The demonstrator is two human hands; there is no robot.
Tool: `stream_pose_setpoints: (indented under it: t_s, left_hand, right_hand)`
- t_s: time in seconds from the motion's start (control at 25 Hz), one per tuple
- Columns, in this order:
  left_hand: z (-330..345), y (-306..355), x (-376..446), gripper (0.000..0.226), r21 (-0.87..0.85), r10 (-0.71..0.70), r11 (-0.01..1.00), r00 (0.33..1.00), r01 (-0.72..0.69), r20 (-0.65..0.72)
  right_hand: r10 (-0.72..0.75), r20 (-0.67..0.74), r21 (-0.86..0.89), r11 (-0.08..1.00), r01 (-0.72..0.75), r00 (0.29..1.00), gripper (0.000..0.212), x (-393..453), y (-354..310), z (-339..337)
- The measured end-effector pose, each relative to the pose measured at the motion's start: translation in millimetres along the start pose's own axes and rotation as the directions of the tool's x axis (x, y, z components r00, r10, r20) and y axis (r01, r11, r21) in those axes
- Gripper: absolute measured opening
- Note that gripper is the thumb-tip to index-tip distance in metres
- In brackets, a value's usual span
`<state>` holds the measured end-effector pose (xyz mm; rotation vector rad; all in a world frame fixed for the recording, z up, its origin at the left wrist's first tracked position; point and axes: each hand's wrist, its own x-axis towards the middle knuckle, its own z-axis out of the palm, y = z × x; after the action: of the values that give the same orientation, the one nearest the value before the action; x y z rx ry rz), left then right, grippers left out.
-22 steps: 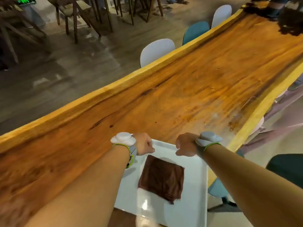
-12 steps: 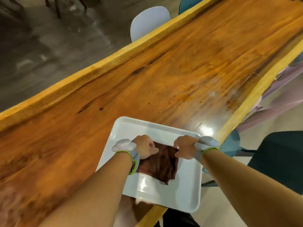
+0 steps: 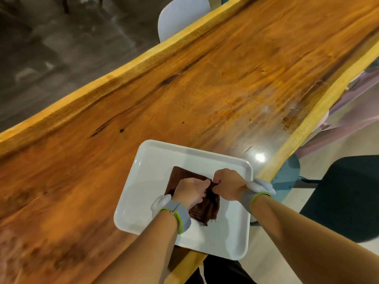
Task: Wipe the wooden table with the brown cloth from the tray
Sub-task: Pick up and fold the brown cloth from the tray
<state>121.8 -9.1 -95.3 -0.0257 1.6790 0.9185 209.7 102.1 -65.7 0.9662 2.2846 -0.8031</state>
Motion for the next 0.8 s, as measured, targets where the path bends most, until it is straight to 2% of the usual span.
stream_pose_setpoints:
  t_s: [0.16, 0.32, 0.44, 0.52, 0.8]
  left_hand:
    - [4, 0, -7, 0.040, -0.161, -0.039, 0.986, 0.999, 0.039, 0.002]
    - [-3, 2, -14, 0.030, -0.211, -0.041, 0.977, 0.998, 0.029, -0.054]
    - [-10, 0, -23, 0.025, -0.239, -0.013, 0.971, 1.000, 0.007, -0.022]
    - [-14, -1, -29, 0.025, -0.236, 0.013, 0.972, 1.000, -0.010, 0.013]
    - [-26, -3, -40, 0.016, -0.275, 0.045, 0.961, 0.996, -0.022, 0.079]
  right_hand:
    - [0.038, -0.024, 0.415, 0.909, -0.025, 0.999, 0.011, -7, 2, 13]
    - [0.072, -0.030, 0.654, 0.756, -0.035, 0.997, 0.020, -15, 4, 24]
    - [0.095, 0.013, 0.803, 0.592, -0.067, 0.995, 0.034, -19, 6, 27]
    - [0.100, 0.000, 0.807, 0.587, -0.059, 0.995, 0.035, -21, 4, 30]
    - [0.015, -0.104, 0.683, 0.728, 0.060, 0.994, 0.028, -27, -13, 36]
